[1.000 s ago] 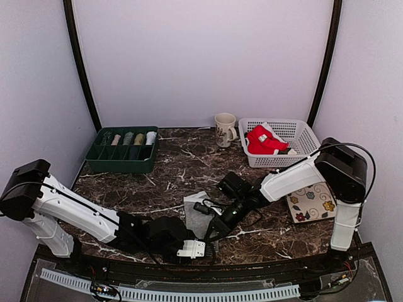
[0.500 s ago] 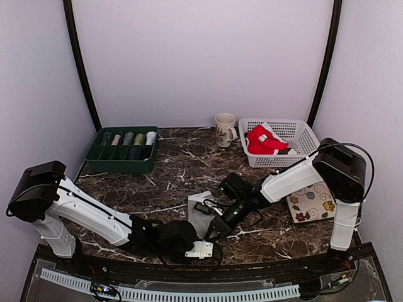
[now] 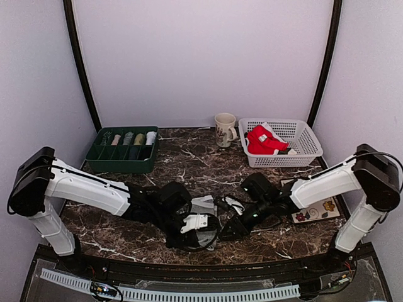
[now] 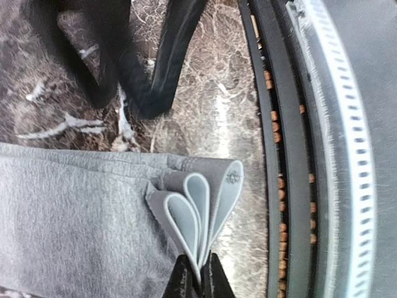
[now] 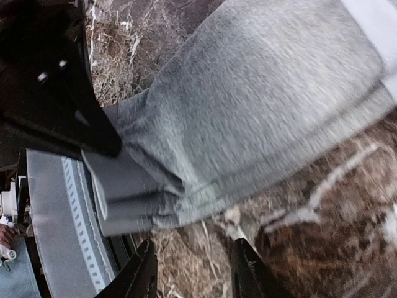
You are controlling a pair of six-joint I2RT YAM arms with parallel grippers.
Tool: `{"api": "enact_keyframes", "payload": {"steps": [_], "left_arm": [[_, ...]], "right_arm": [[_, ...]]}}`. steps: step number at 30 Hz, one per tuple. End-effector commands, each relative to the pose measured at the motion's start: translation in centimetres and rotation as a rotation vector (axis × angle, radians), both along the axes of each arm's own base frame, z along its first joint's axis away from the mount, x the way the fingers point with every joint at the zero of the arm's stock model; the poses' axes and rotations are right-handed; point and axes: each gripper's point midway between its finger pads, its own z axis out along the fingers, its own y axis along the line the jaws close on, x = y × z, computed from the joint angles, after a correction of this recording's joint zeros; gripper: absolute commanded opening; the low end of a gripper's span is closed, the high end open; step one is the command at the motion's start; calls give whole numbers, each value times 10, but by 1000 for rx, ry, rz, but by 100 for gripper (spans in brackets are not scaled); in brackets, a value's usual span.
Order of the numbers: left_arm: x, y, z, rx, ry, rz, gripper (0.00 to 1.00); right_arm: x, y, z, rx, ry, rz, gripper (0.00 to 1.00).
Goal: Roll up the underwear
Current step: Roll the underwear at the center of the board.
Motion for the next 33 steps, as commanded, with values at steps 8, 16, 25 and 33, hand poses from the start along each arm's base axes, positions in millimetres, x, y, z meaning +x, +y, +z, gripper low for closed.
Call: {"api": "enact_keyframes", "payload": {"steps": [8,16,25,33], "left_arm": [[-10,2,20,-8,637,52,0],[7,1,-6,99,813,121,0],[21,3,-18,107,868,146,1],[30,3,-21,91,877,157,3]], "right_arm": [[-23,-21,68,171,-321,-8,54],[-74,14,73,200,-306,164,54],[-36,49,54,78,-831,290,51],[-27,53,17,-6,-859,325,50]]}}
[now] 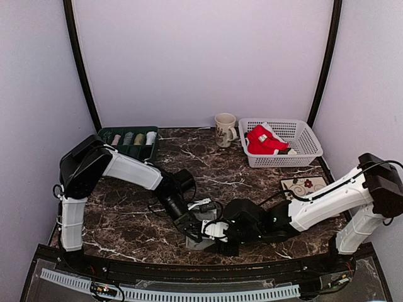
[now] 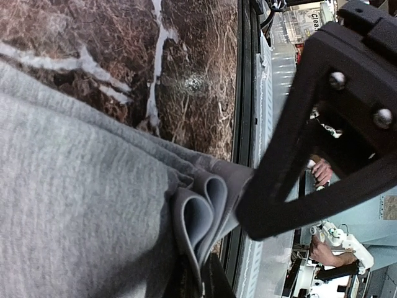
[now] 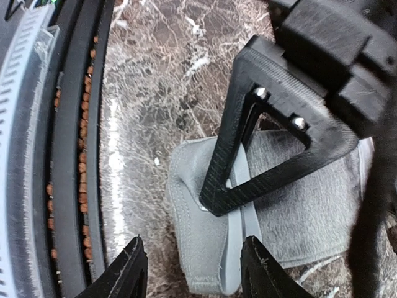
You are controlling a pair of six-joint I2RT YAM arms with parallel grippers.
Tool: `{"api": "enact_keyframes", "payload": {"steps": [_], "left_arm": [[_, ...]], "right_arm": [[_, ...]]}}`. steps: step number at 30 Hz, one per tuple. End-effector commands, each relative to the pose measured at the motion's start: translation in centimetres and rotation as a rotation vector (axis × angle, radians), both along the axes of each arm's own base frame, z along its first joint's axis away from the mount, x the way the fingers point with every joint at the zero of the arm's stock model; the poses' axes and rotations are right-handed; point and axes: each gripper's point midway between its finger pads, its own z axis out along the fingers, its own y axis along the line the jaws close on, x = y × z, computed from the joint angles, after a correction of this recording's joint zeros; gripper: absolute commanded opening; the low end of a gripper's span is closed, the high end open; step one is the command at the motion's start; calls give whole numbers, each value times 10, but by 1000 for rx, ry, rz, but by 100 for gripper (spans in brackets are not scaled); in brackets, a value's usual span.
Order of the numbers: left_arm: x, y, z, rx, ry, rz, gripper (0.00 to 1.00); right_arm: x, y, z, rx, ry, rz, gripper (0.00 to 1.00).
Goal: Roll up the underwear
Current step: Roll the underwear at the center of the board.
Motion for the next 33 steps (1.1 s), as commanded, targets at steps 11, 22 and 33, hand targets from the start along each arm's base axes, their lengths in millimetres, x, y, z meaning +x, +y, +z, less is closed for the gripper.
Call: {"api": "enact_keyframes", "payload": {"steps": [11,22,33], "left_arm": [[14,9,-4,28,-24,20,23],[70,48,62,-58,-379,282,47],[49,82,104,-198,-985,378,55]], "right_arm": [[8,0,-41,-101,-31,17,20],[4,-6,-29,-36,233,10,0],[0,-6,-33,14,700,-31,0]]}}
